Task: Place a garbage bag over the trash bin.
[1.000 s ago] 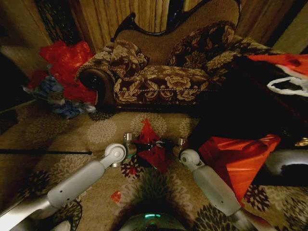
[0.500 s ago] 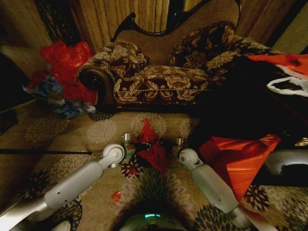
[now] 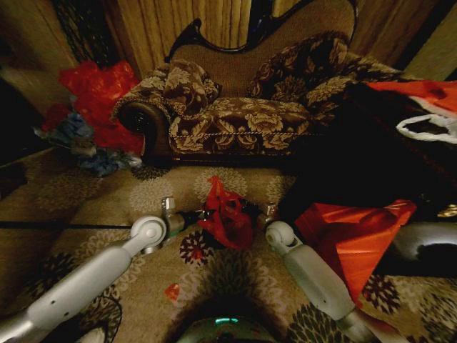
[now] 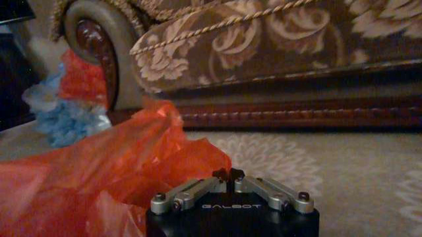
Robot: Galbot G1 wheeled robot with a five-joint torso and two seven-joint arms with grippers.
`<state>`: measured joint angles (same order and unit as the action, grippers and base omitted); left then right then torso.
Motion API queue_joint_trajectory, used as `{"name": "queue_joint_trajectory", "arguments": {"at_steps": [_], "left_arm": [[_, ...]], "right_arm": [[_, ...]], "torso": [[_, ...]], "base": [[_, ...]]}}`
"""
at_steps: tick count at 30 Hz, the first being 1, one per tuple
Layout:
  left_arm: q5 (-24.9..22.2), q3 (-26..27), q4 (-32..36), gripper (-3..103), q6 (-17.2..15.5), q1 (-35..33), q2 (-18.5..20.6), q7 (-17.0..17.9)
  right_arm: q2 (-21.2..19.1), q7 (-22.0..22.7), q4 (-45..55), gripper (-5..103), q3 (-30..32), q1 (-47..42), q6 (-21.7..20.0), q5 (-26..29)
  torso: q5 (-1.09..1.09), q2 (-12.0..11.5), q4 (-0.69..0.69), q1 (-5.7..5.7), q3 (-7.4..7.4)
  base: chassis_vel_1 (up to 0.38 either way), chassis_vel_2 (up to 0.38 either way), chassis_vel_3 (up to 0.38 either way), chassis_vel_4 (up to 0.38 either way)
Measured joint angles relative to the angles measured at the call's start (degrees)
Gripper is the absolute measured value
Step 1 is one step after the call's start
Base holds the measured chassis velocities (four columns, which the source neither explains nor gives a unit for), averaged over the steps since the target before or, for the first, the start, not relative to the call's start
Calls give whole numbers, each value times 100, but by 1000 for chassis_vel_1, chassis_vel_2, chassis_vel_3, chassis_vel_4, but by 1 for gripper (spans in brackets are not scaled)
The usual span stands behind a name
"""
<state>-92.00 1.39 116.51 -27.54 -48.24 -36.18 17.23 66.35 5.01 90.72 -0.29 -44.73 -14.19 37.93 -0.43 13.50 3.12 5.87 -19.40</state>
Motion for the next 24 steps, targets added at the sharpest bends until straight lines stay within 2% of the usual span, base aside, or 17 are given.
{"name": "queue_joint_trajectory", "arguments": {"at_steps": [11, 16, 24], "left_arm": [[21, 494, 14, 0, 124, -482, 190, -16], [-41, 634, 72, 0, 163, -726, 420, -29], [154, 1047, 148, 0, 168, -1397, 559, -102]], "right_arm": [[-34, 211, 278, 0, 474, -662, 368, -200], [-55, 317, 516, 0, 680, -1042, 501, -264], [2, 345, 763, 0, 585, -1444, 511, -346]], "torso": [[0, 0, 1, 0, 0], [1, 0, 1, -1, 1], [1, 1, 0, -1, 0]], "base": [[0, 0, 0, 0], [0, 0, 0, 0], [0, 0, 0, 0]]}}
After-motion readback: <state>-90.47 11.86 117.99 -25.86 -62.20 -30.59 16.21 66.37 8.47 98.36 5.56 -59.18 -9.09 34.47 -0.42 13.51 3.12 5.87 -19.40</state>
